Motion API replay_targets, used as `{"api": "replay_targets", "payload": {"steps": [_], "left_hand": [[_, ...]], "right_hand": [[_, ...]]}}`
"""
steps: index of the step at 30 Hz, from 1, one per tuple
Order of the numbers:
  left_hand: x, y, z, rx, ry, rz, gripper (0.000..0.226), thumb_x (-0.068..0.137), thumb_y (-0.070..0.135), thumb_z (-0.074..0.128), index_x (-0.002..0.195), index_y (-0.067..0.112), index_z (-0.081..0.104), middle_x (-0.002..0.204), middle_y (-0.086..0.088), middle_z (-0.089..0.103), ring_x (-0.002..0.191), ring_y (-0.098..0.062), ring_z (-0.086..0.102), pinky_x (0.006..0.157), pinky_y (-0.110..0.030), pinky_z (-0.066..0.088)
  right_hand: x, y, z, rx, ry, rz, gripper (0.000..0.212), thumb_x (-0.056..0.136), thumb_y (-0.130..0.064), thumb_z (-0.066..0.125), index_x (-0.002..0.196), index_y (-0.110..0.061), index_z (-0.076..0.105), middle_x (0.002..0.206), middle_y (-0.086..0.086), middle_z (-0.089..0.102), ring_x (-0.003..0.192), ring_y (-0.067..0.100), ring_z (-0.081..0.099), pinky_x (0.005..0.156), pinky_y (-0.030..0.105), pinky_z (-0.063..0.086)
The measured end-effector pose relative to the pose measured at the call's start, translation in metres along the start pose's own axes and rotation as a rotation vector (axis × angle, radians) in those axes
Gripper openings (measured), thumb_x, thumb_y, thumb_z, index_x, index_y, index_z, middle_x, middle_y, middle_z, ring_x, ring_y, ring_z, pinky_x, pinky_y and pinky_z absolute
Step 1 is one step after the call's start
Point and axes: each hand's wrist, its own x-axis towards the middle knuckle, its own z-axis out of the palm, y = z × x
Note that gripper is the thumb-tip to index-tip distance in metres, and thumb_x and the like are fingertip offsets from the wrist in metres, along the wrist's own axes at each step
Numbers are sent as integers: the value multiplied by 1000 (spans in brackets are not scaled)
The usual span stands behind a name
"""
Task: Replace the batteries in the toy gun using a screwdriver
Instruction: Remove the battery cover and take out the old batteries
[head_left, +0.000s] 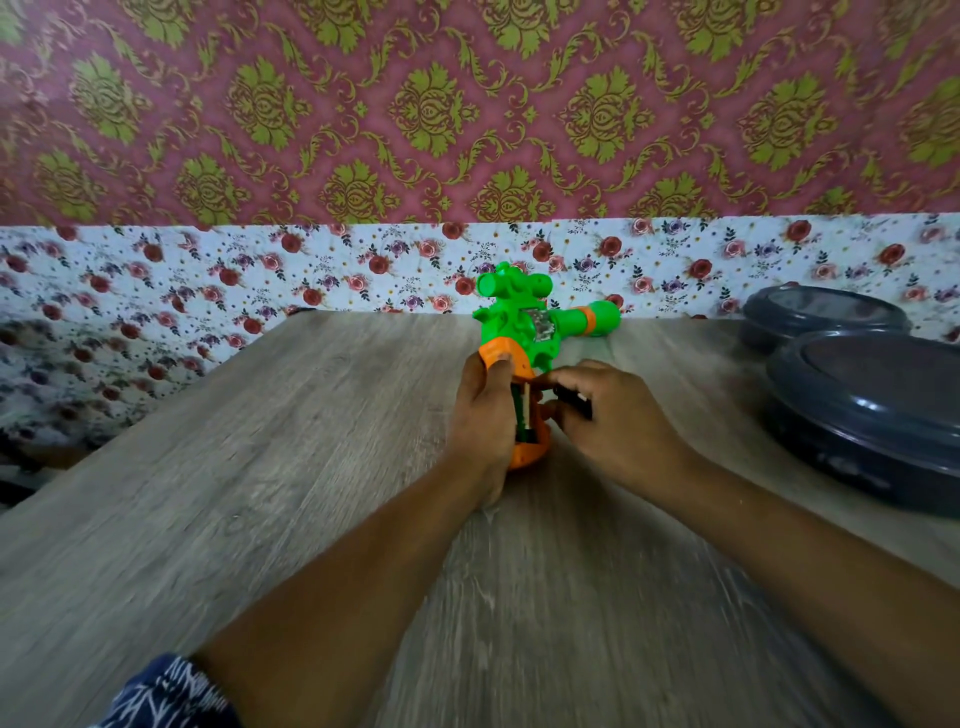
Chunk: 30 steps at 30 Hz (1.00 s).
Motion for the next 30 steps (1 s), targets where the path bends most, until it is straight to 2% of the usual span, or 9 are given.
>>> {"api": "replay_targets", "payload": {"steps": [2,6,10,13,16,19,22,26,30], "left_hand": [[0,1,0,18,0,7,31,102,33,33,128,22,46,87,1,59,64,-8,60,54,-21,48],[-3,1,0,22,-5,29,20,102,31,33,114,25,48,82,2,59,65,-8,58,53,-19,49],[-1,0,0,35,19,28,28,102,30,33,123,21,48,103,-8,61,80,-16,61,68,-28,50],[-3,1,1,42,-3,49,27,102,30,34,123,21,49,93,-3,62,75,-12,61,68,-27,50],[-2,-1,0,52,-10,43,25,102,31,34,119,20,49,84,2,60,63,-7,62,67,-29,51],[-1,-1,0,57,7,31,28,101,32,35,120,19,51,89,-5,62,72,-15,62,71,-34,52],[-1,-2,1,52,16,30,28,101,32,35,120,18,51,80,-5,62,62,-13,61,65,-30,52],[1,-2,1,30,23,-16,31,100,38,38,123,20,49,97,-13,63,76,-23,63,64,-31,53],[-3,1,2,-79,-15,-37,17,102,32,35,104,23,50,78,-6,59,59,-15,59,51,-24,52]], "right_hand": [[0,1,0,-6,24,-23,24,83,-5,60,104,-9,69,92,17,64,83,27,58,70,31,42],[-1,-1,3,-1,103,-49,21,83,-8,63,103,-9,68,90,12,63,75,16,50,59,9,31],[-3,-2,7,21,126,-92,23,81,-4,64,103,-7,68,90,13,65,77,21,56,64,18,35],[-2,2,6,41,140,-91,17,80,-4,65,96,-9,67,88,12,65,77,23,58,65,24,41],[-1,1,2,118,210,-104,7,79,-7,67,80,-12,62,77,5,62,68,12,53,60,9,35],[-5,-2,2,198,236,-62,11,79,-8,68,74,-11,59,69,-2,58,65,-1,53,59,4,35],[-4,-6,1,308,236,72,14,77,-5,70,74,-13,58,66,-11,56,61,-8,53,57,4,36],[10,-9,-31,434,57,301,7,79,-8,69,86,-7,66,62,-3,54,45,0,44,48,19,37],[14,3,-81,338,-406,492,17,77,0,68,91,10,64,64,13,55,38,9,31,40,19,24]]}}
